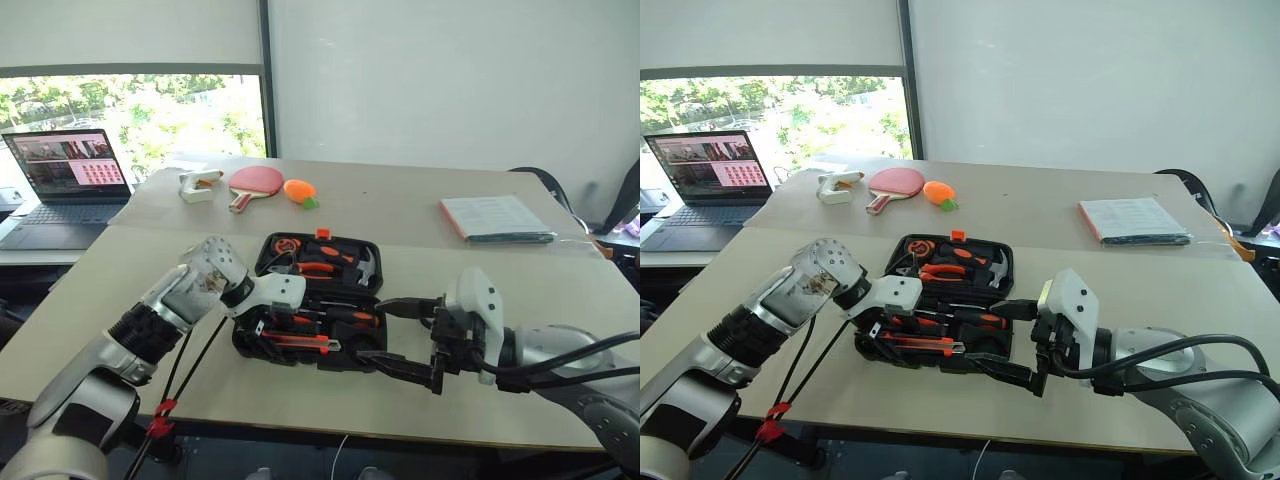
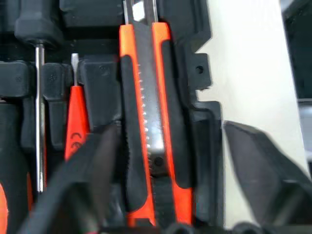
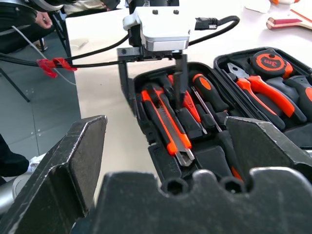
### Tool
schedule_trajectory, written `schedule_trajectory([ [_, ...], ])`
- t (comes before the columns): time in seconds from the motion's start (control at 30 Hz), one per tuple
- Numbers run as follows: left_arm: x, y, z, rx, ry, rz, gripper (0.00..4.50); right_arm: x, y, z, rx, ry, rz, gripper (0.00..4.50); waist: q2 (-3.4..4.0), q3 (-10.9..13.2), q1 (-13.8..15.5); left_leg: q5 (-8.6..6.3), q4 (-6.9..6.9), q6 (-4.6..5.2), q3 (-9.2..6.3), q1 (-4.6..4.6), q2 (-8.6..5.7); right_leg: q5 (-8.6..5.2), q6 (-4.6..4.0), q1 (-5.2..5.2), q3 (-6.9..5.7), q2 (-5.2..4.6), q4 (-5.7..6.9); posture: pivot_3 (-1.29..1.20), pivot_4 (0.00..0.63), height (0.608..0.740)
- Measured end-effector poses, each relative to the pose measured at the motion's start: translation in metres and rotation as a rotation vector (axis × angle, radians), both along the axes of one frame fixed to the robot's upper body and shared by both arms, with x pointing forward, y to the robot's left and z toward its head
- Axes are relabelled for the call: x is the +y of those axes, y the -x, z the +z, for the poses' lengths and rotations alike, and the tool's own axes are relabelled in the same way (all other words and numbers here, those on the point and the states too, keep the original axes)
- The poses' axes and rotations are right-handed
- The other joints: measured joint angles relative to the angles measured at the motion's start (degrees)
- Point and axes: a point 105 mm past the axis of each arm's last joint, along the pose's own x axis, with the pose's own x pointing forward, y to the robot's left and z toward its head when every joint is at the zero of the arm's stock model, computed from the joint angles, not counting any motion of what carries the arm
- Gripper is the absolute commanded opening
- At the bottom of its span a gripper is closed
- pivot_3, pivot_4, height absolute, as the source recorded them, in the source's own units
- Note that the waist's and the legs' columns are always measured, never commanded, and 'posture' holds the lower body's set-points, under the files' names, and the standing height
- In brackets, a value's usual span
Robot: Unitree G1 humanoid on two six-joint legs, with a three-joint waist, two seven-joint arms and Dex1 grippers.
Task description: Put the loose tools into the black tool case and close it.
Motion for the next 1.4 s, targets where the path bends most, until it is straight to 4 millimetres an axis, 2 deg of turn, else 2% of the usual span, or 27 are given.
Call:
schedule_trajectory([
  [0.07,0.001,-0.001,0.004,0.015,0.03,0.024,4.48,0.0,0.0,0.0,0.0,0.0,0.001,4.5,0.0,0.0,0.02,0.01,0.07,-0.01,0.0,-0.03,0.02,0.01,0.01,-0.02,0.0,0.01,0.01,0.0,0.15,0.737],
  [0.13,0.002,-0.002,0.018,0.025,0.073,0.048,4.48,0.0,0.0,0.0,0.0,0.0,0.001,4.5,-0.02,0.01,-0.12,0.01,0.07,-0.01,-0.01,-0.04,0.04,0.0,0.02,-0.04,0.0,0.02,0.01,0.0,0.15,0.737],
  [0.23,0.005,-0.007,0.043,-0.019,0.119,0.064,3.78,0.0,0.0,0.0,0.001,0.0,0.002,4.5,-0.02,0.01,-0.38,0.0,0.0,0.0,-0.01,-0.03,0.03,-0.01,0.01,-0.05,0.0,0.02,0.0,0.0,0.15,0.737],
  [0.3,0.007,-0.01,0.046,-0.034,0.123,0.069,2.93,0.0,0.0,0.0,0.002,0.0,0.003,4.5,-0.01,0.01,-0.47,0.0,-0.04,0.01,-0.01,-0.03,0.01,-0.02,0.0,-0.05,0.01,0.02,-0.01,0.0,0.15,0.737],
  [0.5,0.004,-0.01,0.027,-0.009,0.112,0.044,0.74,0.001,0.0,0.001,0.0,0.001,0.01,4.5,-0.02,0.01,-0.48,0.0,-0.04,0.01,-0.01,-0.04,0.02,-0.01,0.0,-0.07,0.01,0.02,-0.01,0.0,0.15,0.737],
  [0.57,0.004,-0.009,0.021,-0.016,0.089,0.031,0.13,0.001,0.0,0.001,0.0,0.001,0.012,4.5,-0.01,0.01,-0.48,0.0,-0.04,0.01,-0.01,-0.05,0.02,-0.01,0.0,-0.07,0.01,0.02,-0.01,0.0,0.15,0.737],
  [0.93,-0.008,-0.009,-0.006,-0.042,0.025,-0.01,0.13,0.0,-0.001,0.001,-0.002,0.0,0.001,4.5,-0.01,0.01,-0.46,0.0,-0.03,0.01,-0.01,-0.05,0.01,-0.01,0.0,-0.07,0.01,0.02,-0.01,0.0,0.15,0.737],
  [1.2,-0.009,-0.009,-0.009,-0.089,0.008,-0.043,0.13,0.0,0.0,0.0,0.001,-0.001,0.0,4.5,0.03,-0.02,-0.45,0.0,-0.03,0.01,-0.01,0.04,0.01,-0.01,0.0,0.03,0.02,0.01,-0.01,0.0,0.15,0.737],
  [1.4,-0.01,-0.011,-0.016,-0.127,-0.005,-0.076,0.13,0.0,0.0,-0.001,0.003,-0.001,-0.004,4.5,0.36,-0.23,-0.23,0.0,-0.03,0.01,0.0,0.35,-0.01,-0.01,0.01,0.32,0.03,0.0,-0.01,0.0,0.15,0.737],
])
